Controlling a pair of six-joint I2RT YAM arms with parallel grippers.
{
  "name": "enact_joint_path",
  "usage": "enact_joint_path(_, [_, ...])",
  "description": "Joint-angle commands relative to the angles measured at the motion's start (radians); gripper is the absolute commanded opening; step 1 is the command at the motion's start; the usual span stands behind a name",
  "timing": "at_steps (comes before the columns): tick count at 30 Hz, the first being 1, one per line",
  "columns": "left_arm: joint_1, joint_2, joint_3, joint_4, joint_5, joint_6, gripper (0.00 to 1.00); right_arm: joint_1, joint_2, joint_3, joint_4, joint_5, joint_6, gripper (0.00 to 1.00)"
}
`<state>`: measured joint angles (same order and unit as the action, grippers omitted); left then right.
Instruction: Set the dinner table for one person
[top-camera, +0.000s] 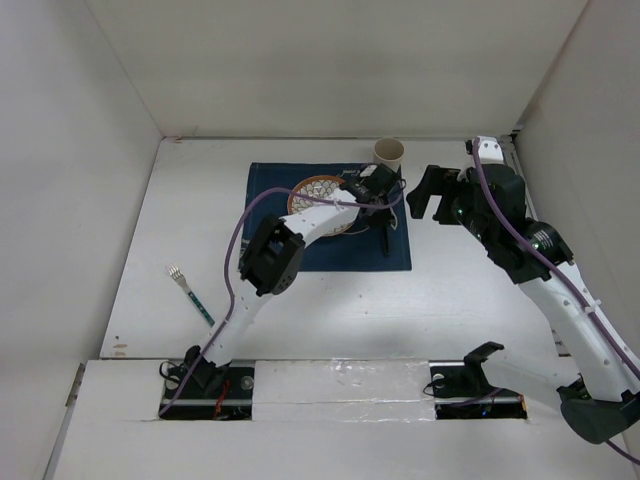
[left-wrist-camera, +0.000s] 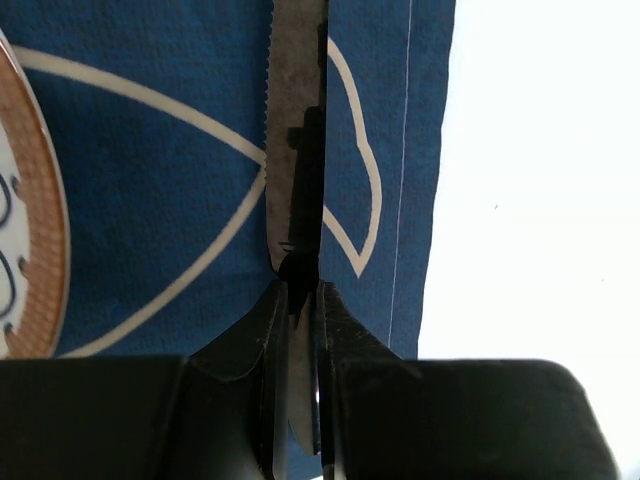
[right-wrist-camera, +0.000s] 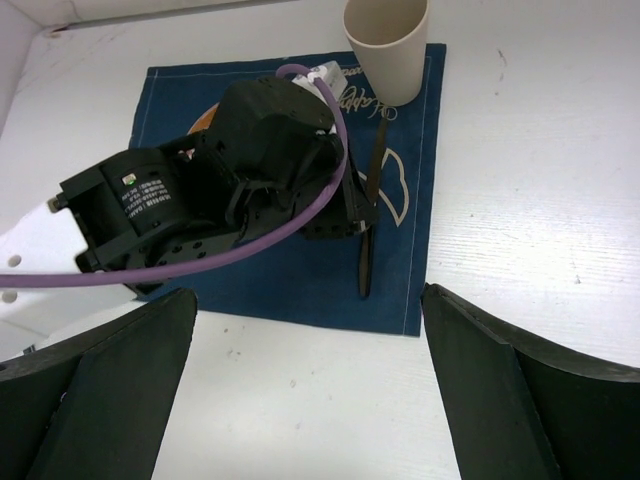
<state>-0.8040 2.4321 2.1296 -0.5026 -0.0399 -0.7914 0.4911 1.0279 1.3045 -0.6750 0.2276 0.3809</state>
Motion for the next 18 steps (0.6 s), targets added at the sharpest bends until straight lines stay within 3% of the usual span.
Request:
enact_joint_path(1, [0.012,0.001,0.064,0.036,0.046,0.001,0.00,-0.006,-0.015,0.007,0.017,-0.010,-0.013,1.00])
enact_joint_path(9, [0.012,0.031,0.095,0.036,0.074,0.010,0.00,-0.006,-0.015,-0.002,0.026,-0.019,-0.022,1.00])
enact_joint_path(17, [0.012,0.021,0.083,0.036,0.092,0.011,0.19,-0.006,-0.015,-0.002,0.026,-0.019,-0.022,1.00])
enact_joint_path(18, [0.012,-0.005,0.082,0.036,0.092,0.011,0.25,-0.006,-0.015,-0.002,0.026,-0.030,-0.022,1.00])
